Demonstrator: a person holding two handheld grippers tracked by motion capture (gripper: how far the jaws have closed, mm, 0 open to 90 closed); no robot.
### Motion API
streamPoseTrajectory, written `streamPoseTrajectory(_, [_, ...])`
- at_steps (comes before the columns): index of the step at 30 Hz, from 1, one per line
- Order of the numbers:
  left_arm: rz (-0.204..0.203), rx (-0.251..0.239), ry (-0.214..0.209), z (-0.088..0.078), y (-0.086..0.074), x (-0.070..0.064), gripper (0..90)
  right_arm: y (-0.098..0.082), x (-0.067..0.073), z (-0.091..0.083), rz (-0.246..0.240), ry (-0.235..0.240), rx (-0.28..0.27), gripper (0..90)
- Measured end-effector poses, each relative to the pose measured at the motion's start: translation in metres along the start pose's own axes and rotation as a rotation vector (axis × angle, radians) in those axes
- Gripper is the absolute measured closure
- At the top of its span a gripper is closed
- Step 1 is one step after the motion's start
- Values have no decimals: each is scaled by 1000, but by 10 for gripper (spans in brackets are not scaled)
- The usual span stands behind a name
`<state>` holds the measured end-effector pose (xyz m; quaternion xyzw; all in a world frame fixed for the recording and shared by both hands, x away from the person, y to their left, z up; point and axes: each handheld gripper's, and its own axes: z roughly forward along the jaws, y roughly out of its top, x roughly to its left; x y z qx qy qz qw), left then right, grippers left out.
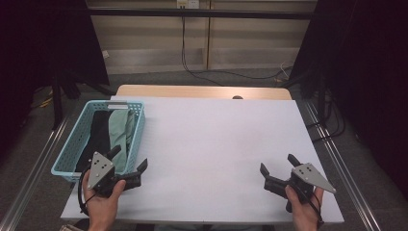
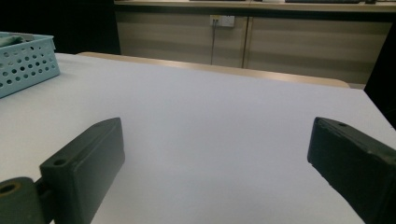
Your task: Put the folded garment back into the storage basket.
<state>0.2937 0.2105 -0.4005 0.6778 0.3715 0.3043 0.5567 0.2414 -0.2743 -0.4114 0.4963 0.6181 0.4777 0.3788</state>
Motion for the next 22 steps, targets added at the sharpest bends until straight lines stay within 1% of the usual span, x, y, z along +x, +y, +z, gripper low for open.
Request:
streamPoseTrajectory(1, [5,-1,10,-1,-1,-1,39,-1,1,-1,0,7,-8,33])
streamPoseTrajectory(2, [26,13,17,-4,-1,-1,39,-1,2,-3,3,4,-11,33])
streamPoseTrajectory(3, [28,10,21,-5,-2,-1,39,-2,3,-4,0,2,-17,32])
streamPoseTrajectory(4, [14,2,24,-6,-3,-2,39,-4,3,-6,-4,5,-19,31])
streamPoseTrajectory(5, [16,17,25,-8,-3,-1,39,-6,3,-8,-5,7,-14,29])
streamPoseTrajectory(6, [3,8,20,-9,-4,-2,39,-7,4,-8,-12,1,-6,32])
streamPoseTrajectory(8, [9,-3,29,-12,-5,-3,39,-11,6,-10,-27,-13,10,34])
streamPoseTrajectory(9, [28,1,36,-13,-7,-3,39,-12,6,-11,-33,-14,8,34])
streamPoseTrajectory(10, [17,-1,26,-11,-9,-3,39,-12,6,-11,-32,-10,-1,33])
streamPoseTrajectory(11, [16,11,-7,-9,-11,-2,39,-12,6,-12,-28,-10,-9,33])
streamPoseTrajectory(12, [11,17,-31,-6,-13,-1,39,-11,5,-11,-29,-7,-18,33])
streamPoseTrajectory(13, [22,20,-18,-4,-14,1,40,-10,5,-10,-23,-8,-27,33])
streamPoseTrajectory(14, [18,10,-8,-1,-15,2,39,-10,4,-9,-19,-15,-27,33])
streamPoseTrajectory(15, [10,20,-9,-1,-15,4,38,-10,3,-7,-16,-17,-29,34])
streamPoseTrajectory(16, [-1,20,4,0,-16,4,38,-10,2,-6,-15,-18,-27,34])
streamPoseTrajectory(18, [-22,21,6,-1,-17,5,39,-10,3,-4,-15,-10,-34,34])
streamPoseTrajectory(19, [-40,10,12,-2,-17,5,39,-10,3,-4,-16,-8,-35,34])
streamPoseTrajectory(20, [-25,11,16,-3,-16,6,39,-10,3,-4,-18,-3,-38,34])
streamPoseTrajectory(21, [-39,-4,19,-3,-15,5,38,-10,3,-4,-18,-3,-39,34])
streamPoseTrajectory(22, [-25,-2,26,-4,-15,6,39,-10,3,-4,-20,-4,-41,34])
